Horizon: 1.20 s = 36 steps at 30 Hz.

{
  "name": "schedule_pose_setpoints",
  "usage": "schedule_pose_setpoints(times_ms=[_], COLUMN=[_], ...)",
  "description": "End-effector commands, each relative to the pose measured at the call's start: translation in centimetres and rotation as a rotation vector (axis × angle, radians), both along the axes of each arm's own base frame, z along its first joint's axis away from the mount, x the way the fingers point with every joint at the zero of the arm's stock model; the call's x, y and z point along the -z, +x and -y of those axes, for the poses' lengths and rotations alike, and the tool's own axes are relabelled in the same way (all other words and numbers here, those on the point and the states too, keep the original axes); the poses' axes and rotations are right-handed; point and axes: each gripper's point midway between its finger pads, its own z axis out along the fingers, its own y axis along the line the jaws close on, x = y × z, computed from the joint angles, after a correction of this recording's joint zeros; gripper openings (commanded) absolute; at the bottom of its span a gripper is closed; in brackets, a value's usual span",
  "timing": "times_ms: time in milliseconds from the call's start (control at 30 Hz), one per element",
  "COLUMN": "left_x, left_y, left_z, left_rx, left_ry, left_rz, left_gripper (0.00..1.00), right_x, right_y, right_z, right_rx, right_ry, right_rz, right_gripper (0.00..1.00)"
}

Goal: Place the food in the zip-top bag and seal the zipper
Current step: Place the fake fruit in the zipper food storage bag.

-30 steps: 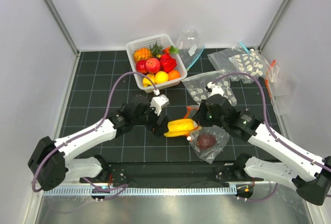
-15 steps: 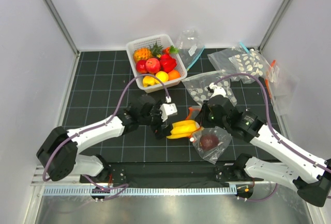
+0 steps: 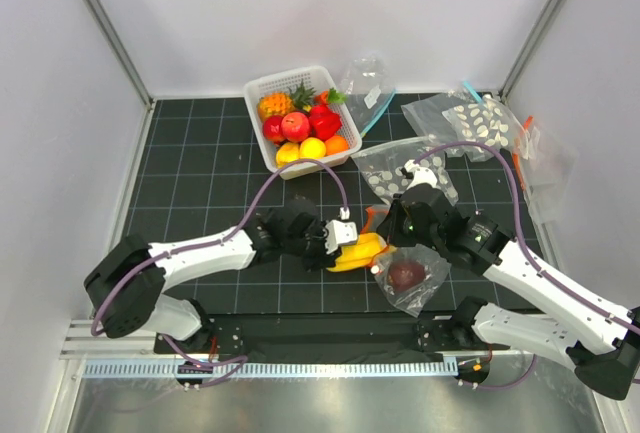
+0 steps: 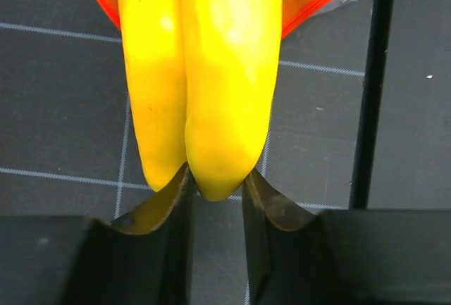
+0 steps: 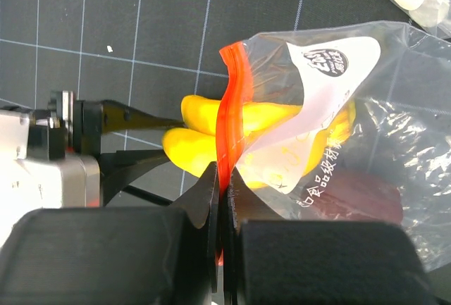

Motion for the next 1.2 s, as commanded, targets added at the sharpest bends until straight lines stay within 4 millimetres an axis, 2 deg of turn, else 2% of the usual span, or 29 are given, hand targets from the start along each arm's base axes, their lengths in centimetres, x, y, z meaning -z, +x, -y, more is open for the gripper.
schedule_pose_setpoints(times_ms=[0, 33, 167, 300, 400, 533, 633, 767, 867, 1067, 1167], left_x=[-3.3, -3.9, -5.6, -7.3, -9.4, -13.2, -14.7, -15.6, -16.6, -15.1, -15.2], left_y=[0.8, 1.0, 1.1, 0.9, 1.0, 1.1, 1.4, 1.4, 1.2, 1.3, 1.1], left_z=[1.9, 2.2, 2.9, 3.4, 3.6, 4.2, 4.5, 5.1, 5.8, 6.3, 6.9], left_rx=[-0.004, -0.009, -0.038, -0.073, -0.109, -0.218, -0.280, -0.353, -0.346, -0.356, -0.351], left_ry=[-0.068, -0.081, -0.117, -0.157, -0.200, -0.294, -0.321, -0.315, -0.327, -0.306, -0.341], left_rz=[0.068, 0.071, 0.073, 0.056, 0.044, -0.045, -0.095, -0.207, -0.246, -0.267, -0.295], left_gripper=[0.27, 0.21, 0.13, 0.11, 0.11, 0.13, 0.14, 0.15, 0.15, 0.15, 0.14], right_x=[-2.3, -2.3, -2.5, -2.3, -2.0, -1.5, -1.7, -2.4, -2.5, -2.5, -2.8], right_y=[0.7, 0.7, 0.6, 0.4, 0.3, 0.1, -0.1, 0.0, 0.0, 0.2, 0.2], right_z=[-0.6, -0.6, -0.6, -0.5, -0.5, -0.8, -1.4, -2.0, -2.1, -1.8, -1.9], right_rx=[-0.001, -0.002, -0.001, -0.002, -0.005, -0.021, -0.039, -0.061, -0.064, -0.042, -0.035], right_ry=[0.053, 0.055, 0.066, 0.067, 0.067, 0.074, 0.103, 0.118, 0.112, 0.126, 0.139], right_rz=[0.066, 0.069, 0.071, 0.064, 0.057, 0.049, 0.046, 0.050, 0.043, 0.062, 0.069], right_gripper=[0.01, 0.01, 0.01, 0.01, 0.01, 0.01, 0.01, 0.01, 0.01, 0.01, 0.01])
